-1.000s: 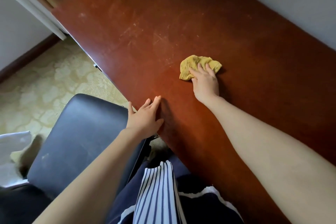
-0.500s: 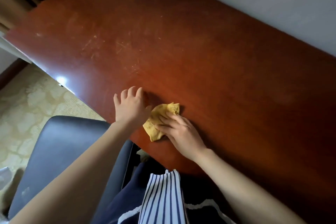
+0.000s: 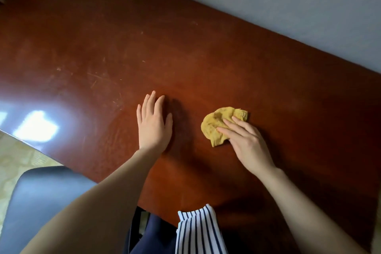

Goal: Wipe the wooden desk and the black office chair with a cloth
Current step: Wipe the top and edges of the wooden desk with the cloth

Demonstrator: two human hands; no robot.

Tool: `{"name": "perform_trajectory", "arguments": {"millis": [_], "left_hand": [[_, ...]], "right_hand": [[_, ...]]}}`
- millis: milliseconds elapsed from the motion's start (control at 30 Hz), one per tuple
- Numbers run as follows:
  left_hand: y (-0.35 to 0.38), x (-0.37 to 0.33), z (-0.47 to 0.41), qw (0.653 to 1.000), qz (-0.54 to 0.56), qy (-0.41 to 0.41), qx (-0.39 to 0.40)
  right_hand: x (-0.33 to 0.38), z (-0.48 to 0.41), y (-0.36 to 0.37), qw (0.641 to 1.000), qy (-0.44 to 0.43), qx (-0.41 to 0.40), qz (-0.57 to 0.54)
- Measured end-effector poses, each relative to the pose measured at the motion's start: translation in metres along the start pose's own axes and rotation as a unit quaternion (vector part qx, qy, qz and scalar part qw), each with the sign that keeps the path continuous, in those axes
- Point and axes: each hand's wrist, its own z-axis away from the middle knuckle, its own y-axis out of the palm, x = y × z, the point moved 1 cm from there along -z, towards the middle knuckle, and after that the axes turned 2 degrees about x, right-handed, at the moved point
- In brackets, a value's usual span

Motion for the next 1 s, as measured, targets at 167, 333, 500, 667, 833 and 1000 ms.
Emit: {"name": "perform_trajectory", "arguments": {"millis": [167, 333, 500, 667, 833, 1000], "left_hand": [[0.013, 0.001, -0.031, 0.999, 0.004, -0.013, -0.049], [0.023, 0.002, -0.036, 0.997, -0.029, -0.047, -0.059], [0.029, 0.005, -0.045, 0.996, -0.064, -0.052, -0.042], [0.029, 0.005, -0.046, 0.994, -0.092, -0.051, -0.030], [0.030, 0.005, -0.047, 0.994, -0.096, -0.051, -0.029], [0.030, 0.006, -0.048, 0.994, -0.089, -0.046, -0.031]], "right_hand": [[-0.027, -0.054, -0.008, 0.998, 0.051, -0.017, -0.022], [-0.045, -0.103, -0.011, 0.994, 0.087, -0.058, -0.041], [-0.055, -0.173, -0.010, 0.990, 0.123, -0.052, -0.046], [-0.035, -0.225, 0.004, 0.986, 0.158, -0.060, -0.007], [0.012, -0.232, 0.030, 0.998, 0.060, -0.020, 0.023], [0.037, -0.197, 0.042, 0.999, -0.042, 0.009, 0.019]]}}
